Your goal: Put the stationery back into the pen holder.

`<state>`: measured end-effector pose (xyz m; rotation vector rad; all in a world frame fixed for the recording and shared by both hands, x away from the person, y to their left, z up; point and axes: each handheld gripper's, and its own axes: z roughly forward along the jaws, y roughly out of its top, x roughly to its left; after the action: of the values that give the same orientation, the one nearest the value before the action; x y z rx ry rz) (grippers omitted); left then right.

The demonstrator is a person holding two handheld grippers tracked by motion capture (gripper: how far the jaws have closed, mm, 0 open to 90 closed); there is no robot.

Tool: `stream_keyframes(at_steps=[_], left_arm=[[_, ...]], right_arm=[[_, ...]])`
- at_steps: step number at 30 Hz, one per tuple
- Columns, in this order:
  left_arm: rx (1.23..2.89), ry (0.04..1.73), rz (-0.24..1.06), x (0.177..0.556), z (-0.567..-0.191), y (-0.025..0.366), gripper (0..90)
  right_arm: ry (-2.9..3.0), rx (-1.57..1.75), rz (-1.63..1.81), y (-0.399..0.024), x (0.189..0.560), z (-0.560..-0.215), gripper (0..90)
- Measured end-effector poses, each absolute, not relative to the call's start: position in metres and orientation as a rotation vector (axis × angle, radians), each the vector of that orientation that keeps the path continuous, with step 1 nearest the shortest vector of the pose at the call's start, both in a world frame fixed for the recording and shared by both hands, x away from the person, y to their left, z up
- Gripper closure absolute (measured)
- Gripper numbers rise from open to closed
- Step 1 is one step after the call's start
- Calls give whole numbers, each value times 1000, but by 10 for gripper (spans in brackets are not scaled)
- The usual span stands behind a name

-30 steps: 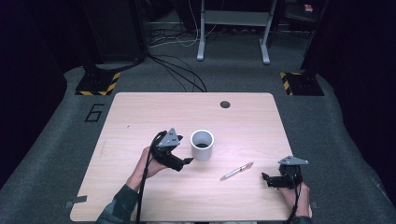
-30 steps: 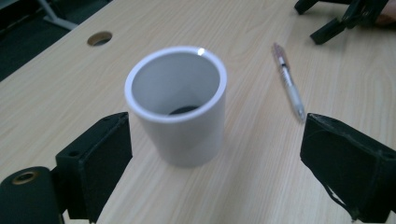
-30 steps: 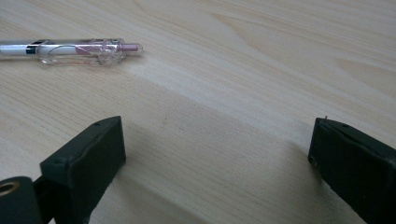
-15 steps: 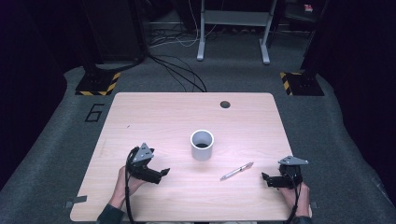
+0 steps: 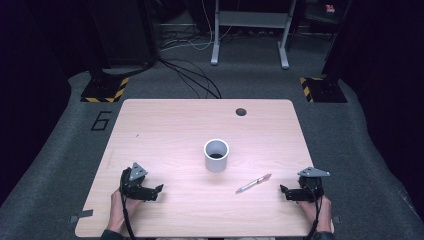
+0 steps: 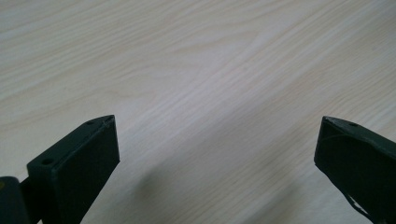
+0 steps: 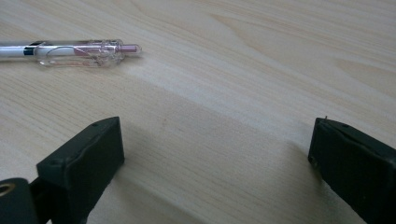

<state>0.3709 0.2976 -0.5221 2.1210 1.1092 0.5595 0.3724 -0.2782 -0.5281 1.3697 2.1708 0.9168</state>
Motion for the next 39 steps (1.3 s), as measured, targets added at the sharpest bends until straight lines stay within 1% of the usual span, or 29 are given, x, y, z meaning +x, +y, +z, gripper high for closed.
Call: stream_keyframes(at_steps=[4, 6, 9, 12, 19, 28, 39], left_arm=[[2140, 1137, 579, 372, -527, 298, 0], [2113, 1148, 555, 372, -529, 298, 0], [2093, 1156, 546, 374, -531, 297, 0], [2095, 1162, 512, 376, -531, 296, 0], [2094, 1163, 508, 376, -531, 296, 0], [2095, 1161, 508, 376, -531, 296, 0], [2098, 1160, 507, 376, -531, 296, 0]], right_arm=[[2173, 1381, 931, -280, 372, -527, 20], [2196, 1376, 939, -281, 372, -527, 0], [2211, 1337, 975, -282, 370, -523, 0], [2229, 1296, 986, -276, 368, -516, 0], [2310, 1152, 982, -251, 365, -493, 0], [2423, 989, 964, -213, 368, -475, 0], [2560, 833, 946, -171, 380, -483, 0]])
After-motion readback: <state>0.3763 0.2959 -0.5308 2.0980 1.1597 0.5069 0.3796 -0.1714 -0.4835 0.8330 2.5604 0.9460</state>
